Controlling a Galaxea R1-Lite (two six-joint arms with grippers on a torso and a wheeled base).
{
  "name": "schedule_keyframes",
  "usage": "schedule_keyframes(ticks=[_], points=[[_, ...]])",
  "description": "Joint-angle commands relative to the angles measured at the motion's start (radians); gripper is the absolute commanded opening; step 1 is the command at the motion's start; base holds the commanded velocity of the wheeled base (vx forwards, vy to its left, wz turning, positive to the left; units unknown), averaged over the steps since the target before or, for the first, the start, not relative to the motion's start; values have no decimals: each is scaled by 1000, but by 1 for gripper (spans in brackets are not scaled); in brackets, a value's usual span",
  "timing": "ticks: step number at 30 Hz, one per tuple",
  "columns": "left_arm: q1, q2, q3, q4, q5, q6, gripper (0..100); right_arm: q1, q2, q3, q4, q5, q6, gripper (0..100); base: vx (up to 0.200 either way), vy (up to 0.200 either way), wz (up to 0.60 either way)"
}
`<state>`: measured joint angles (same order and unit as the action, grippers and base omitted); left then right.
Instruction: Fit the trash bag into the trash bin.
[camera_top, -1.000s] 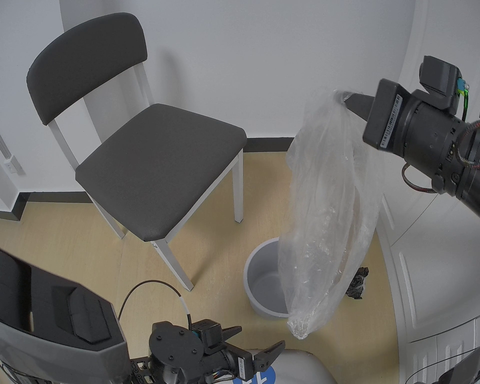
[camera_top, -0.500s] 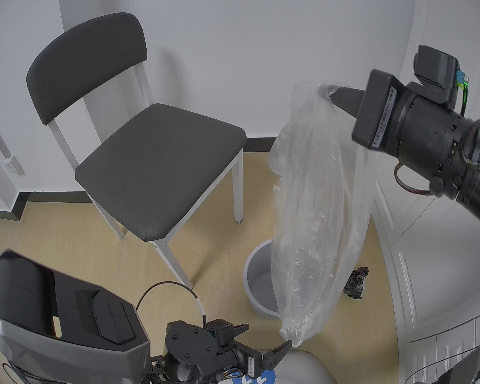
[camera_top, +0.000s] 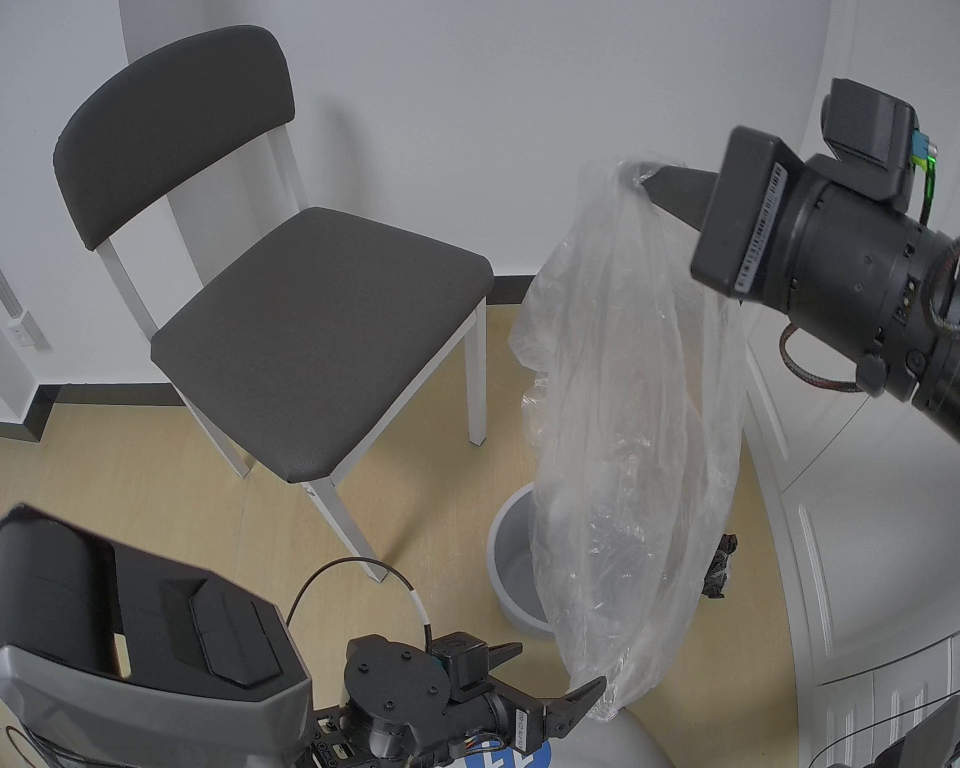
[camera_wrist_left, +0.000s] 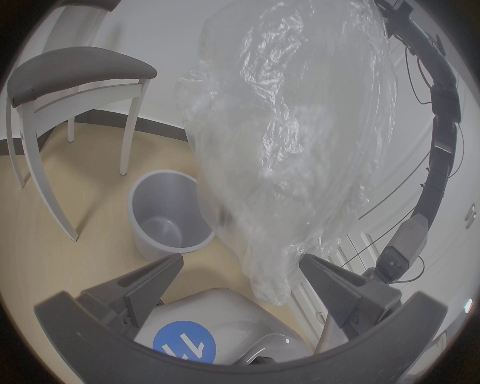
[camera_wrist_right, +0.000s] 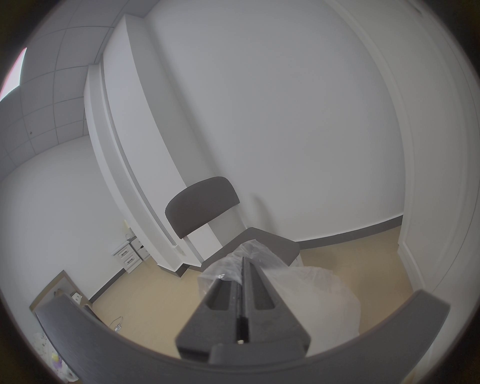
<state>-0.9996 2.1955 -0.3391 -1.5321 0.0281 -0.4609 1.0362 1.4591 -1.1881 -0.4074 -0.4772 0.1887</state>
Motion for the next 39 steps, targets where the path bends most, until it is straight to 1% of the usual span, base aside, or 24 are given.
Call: schedule_keyframes(ticks=[1,6,14,17,18,19,21,24,29,34,39], points=[[-7,6,-1,0,0,10,100,4,20,-15,-2,0,1,0,0,0,0],[-24,3,-3,0,7,34,100,16,43,-25,-7,-18,1,0,0,0,0],[-48,10,-34,1,12,37,100,48,90,-61,-5,-47,5,0,0,0,0],[-48,23,-47,1,29,48,100,54,98,-64,-7,-47,5,0,0,0,0],[-47,49,-73,3,59,65,100,62,106,-71,-5,-49,5,0,0,0,0],[-45,59,-84,4,69,71,100,62,109,-73,-5,-49,5,0,0,0,0],[-34,90,-113,4,88,88,100,62,112,-76,-5,-49,5,0,0,0,0],[-21,115,-141,4,95,94,100,67,113,-76,-4,-50,5,0,0,0,0],[19,133,-169,4,93,103,100,67,107,-71,-2,-50,5,0,0,0,0],[64,125,-167,3,90,107,100,67,98,-62,-2,-50,6,0,0,0,0],[65,151,-205,4,92,105,100,77,101,-68,-8,-50,6,0,0,0,0]])
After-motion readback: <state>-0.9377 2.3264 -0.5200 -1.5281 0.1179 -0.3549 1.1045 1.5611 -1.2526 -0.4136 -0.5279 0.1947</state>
